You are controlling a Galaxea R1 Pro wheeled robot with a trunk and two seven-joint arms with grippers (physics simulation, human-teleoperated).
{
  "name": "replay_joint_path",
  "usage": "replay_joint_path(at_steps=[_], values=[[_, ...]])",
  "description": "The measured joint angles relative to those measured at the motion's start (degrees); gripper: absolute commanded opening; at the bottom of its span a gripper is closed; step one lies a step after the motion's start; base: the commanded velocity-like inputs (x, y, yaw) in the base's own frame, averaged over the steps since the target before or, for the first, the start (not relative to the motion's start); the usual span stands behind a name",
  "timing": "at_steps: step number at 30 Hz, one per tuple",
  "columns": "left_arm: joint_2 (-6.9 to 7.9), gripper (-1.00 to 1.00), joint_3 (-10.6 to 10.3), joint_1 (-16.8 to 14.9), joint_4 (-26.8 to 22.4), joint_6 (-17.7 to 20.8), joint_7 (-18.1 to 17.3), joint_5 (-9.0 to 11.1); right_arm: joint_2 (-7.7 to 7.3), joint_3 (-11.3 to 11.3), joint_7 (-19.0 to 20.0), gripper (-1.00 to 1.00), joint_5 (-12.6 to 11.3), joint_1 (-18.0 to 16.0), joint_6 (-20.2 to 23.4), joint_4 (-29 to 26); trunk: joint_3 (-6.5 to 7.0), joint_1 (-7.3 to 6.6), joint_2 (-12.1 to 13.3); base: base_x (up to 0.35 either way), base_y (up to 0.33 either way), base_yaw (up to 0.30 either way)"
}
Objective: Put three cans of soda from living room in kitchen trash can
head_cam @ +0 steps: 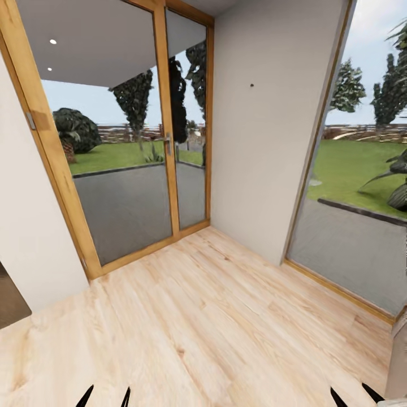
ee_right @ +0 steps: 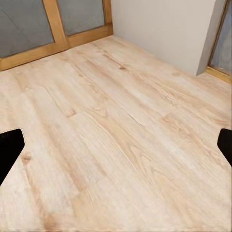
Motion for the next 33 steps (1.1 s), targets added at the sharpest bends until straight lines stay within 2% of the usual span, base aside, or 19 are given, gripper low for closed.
replay_joint_path(at_steps=[9, 15, 23, 33], values=[[0.0, 1.0, 0.01, 0.0, -0.02, 0.0, -0.07, 0.0, 0.09, 0.0, 0.0, 1.0, -0.02, 0.0, -0.05, 0.0, -0.68, 0.0, 0.0, -0.293, 0.0, 0.066], [0.0, 1.0, 0.02, 0.0, -0.1, 0.0, -0.07, -0.01, 0.37, -0.01, -0.07, 1.0, -0.07, 0.0, -0.07, 0.0, -0.77, 0.0, 0.0, -0.05, 0.0, 0.105], [0.0, 1.0, -0.01, 0.0, -0.11, 0.0, -0.07, -0.01, 1.27, -0.02, -0.09, 1.0, 0.03, 0.0, -0.09, 0.0, -0.78, 0.0, 0.0, -0.006, 0.0, 0.236], [0.0, 1.0, -0.03, 0.0, 0.0, 0.07, -0.22, -0.01, 1.36, -0.07, -0.09, 1.0, 0.06, 0.0, -0.09, 0.0, -0.79, 0.0, 0.0, -0.013, 0.007, 0.254]])
